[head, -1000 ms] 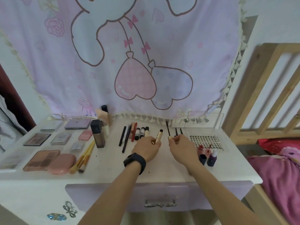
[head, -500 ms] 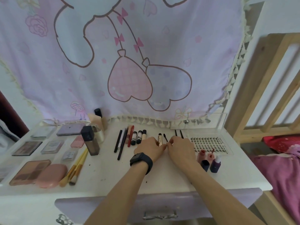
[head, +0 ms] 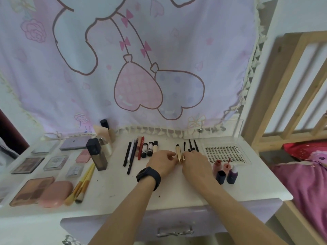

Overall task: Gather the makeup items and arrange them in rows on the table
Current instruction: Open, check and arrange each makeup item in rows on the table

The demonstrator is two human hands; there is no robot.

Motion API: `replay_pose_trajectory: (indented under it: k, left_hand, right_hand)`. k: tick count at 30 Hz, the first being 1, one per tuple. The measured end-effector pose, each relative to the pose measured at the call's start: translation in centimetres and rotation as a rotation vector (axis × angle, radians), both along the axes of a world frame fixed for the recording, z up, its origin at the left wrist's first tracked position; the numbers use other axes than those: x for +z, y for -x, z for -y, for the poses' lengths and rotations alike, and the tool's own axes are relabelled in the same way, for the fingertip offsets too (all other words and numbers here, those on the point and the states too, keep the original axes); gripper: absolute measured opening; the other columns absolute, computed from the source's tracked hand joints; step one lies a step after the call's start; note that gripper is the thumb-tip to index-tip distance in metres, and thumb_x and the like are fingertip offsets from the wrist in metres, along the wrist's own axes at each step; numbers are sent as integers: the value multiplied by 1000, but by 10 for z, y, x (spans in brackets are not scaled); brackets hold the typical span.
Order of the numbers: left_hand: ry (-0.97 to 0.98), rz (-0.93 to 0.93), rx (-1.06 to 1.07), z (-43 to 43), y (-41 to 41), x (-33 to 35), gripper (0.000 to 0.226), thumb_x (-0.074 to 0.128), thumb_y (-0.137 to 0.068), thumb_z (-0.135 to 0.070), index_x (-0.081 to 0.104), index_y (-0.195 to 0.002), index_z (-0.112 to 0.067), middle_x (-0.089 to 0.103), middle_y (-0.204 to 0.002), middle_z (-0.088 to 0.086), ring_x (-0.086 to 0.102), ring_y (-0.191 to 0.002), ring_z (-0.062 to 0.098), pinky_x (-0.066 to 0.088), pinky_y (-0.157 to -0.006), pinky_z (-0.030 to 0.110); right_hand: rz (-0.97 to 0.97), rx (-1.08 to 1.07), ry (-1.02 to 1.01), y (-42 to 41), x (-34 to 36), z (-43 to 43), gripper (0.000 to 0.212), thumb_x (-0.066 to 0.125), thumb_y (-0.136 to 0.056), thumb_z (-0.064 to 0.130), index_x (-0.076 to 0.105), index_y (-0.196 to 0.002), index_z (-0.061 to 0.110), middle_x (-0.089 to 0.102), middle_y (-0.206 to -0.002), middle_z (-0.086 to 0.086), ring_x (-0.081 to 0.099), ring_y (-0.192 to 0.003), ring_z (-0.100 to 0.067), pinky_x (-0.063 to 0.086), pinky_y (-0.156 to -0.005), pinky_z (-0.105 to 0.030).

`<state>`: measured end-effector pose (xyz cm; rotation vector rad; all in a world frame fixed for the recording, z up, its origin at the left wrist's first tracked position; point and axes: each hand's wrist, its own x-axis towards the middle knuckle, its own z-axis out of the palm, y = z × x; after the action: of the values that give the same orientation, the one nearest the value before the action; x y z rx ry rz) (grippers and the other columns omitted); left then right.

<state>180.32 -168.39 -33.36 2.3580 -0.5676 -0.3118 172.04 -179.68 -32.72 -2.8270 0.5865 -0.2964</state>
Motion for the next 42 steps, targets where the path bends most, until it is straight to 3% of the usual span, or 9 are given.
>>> replay_pose_trajectory:
  k: [4, 16, 19, 25, 30, 32, 34, 38, 42]
  left_hand:
    - [6, 3, -48, 8, 0, -1, 29, 60, -92, -39, 73, -116, -33, 73, -111, -7, 64, -104, 10, 52, -92, 29]
    - [41, -23, -37, 10, -1, -2, 37, 63, -91, -41, 67, -125, -27, 71, -114, -6, 63, -106, 9, 48, -93, 24]
    - [109, -26, -24, -1, 2, 1, 33, 64, -91, -34, 68, -123, -26, 70, -107, -11, 62, -100, 5, 46, -88, 18]
    - [149, 101, 87, -41, -4, 11, 20, 62, -92, -29, 67, -110, -34, 65, -93, -21, 56, -85, -9, 40, -73, 6]
    - [-23, 256, 184, -63, -10, 19, 22, 55, -94, -34, 64, -114, -37, 66, -106, -15, 60, -89, 5, 52, -78, 26]
    - [-111, 322, 184, -62, -12, 21, 24, 52, -95, -37, 63, -116, -37, 64, -111, -12, 58, -90, 9, 52, -75, 29]
    - [-191, 378, 164, -57, -14, 20, 28, 49, -96, -40, 61, -121, -34, 61, -120, -7, 56, -101, 14, 52, -76, 32]
    - [-334, 495, 111, -46, -19, 14, 37, 46, -98, -43, 62, -127, -26, 53, -137, 3, 43, -131, 25, 46, -95, 39]
    - [-496, 605, 85, -37, -25, 7, 43, 44, -97, -48, 65, -120, -19, 51, -136, 8, 43, -129, 28, 39, -104, 40]
  right_hand:
    - [-2, -10, 5, 0, 1, 5, 19, 53, -94, 9, 63, -106, 19, 60, -108, -1, 59, -97, -23, 34, -69, -29]
    - [-11, 18, -26, 5, 9, 9, 21, 54, -95, 12, 62, -113, 16, 57, -120, -3, 58, -106, -25, 38, -75, -29]
    - [43, 27, -50, 12, 10, 3, 27, 54, -98, 16, 60, -124, 18, 55, -127, -2, 56, -110, -22, 45, -83, -28]
    - [203, 140, -91, 30, -5, -26, 35, 52, -101, 27, 57, -136, 24, 52, -137, 6, 44, -127, -14, 40, -104, -25]
    - [184, 228, -122, 44, -35, -52, 43, 42, -104, 29, 51, -145, 23, 45, -151, 10, 33, -143, -9, 36, -112, -23]
    - [147, 235, -116, 47, -48, -55, 48, 33, -106, 33, 43, -152, 21, 38, -160, 7, 27, -149, -10, 27, -121, -26]
    - [159, 213, -94, 50, -52, -57, 49, 33, -106, 33, 48, -150, 19, 43, -158, 4, 34, -148, -12, 25, -122, -28]
    - [247, 181, -22, 55, -51, -60, 38, 56, -93, 27, 74, -122, 11, 70, -128, -2, 65, -122, -18, 49, -103, -35]
    - [269, 202, -24, 54, -56, -59, 36, 58, -97, 23, 70, -128, 9, 66, -135, -4, 60, -129, -20, 39, -111, -34]
